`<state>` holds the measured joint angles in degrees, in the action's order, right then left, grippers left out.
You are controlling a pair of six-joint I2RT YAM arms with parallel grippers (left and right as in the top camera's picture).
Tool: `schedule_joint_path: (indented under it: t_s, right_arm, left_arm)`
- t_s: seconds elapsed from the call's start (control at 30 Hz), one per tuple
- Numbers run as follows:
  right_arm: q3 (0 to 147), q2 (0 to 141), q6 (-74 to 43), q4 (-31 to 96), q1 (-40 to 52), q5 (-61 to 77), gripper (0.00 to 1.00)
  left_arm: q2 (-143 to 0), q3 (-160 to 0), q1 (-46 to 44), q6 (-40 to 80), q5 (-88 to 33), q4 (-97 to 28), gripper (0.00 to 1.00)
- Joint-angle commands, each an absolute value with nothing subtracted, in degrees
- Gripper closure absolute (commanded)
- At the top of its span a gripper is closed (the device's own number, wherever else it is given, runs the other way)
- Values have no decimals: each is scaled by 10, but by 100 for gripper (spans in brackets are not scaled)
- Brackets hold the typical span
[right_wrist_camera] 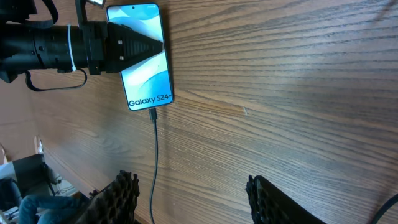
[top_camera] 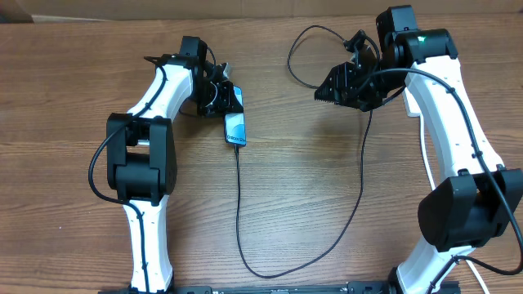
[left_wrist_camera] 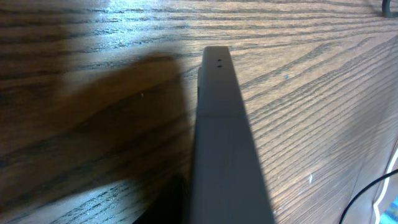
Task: Plug charger to phone and switch on socket
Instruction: 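Lower the plugged phone flat onto the table with the left gripper, then release the phone and lift the left gripper away upward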
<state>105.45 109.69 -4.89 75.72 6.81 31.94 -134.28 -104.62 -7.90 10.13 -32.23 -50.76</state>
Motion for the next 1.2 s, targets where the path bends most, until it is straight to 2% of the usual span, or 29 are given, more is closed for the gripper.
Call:
schedule_joint_path:
  t_s: [0.0,0.13,0.37,0.6,0.67,0.87,1.17]
  right_arm:
    - [1065,1095,-44,757,71,315,43]
    - [1065,1095,-44,760,71,305,43]
    - [1065,1095,-44,762,71,304,43]
    - [1065,1095,-44,762,71,304,43]
    - [1065,1095,-44,763,71,304,43]
    - [1065,1095,-44,765,71,304,43]
    - [1065,1095,-44,767,71,304,43]
  left_arm:
    - [-1343,-1055,-83,99,-323,-508,83]
    - [-1343,-1055,-83,105,-306,-512,77]
    - [-1343,-1055,-83,105,-294,-523,74]
    - [-1343,-1055,-83,105,-294,-529,55]
    - [-1343,-1055,-83,105,-294,-531,52]
    - [-1343,-1055,-83,105,-294,-534,57]
    - [-1343,-1055,-83,106,-277,-544,58]
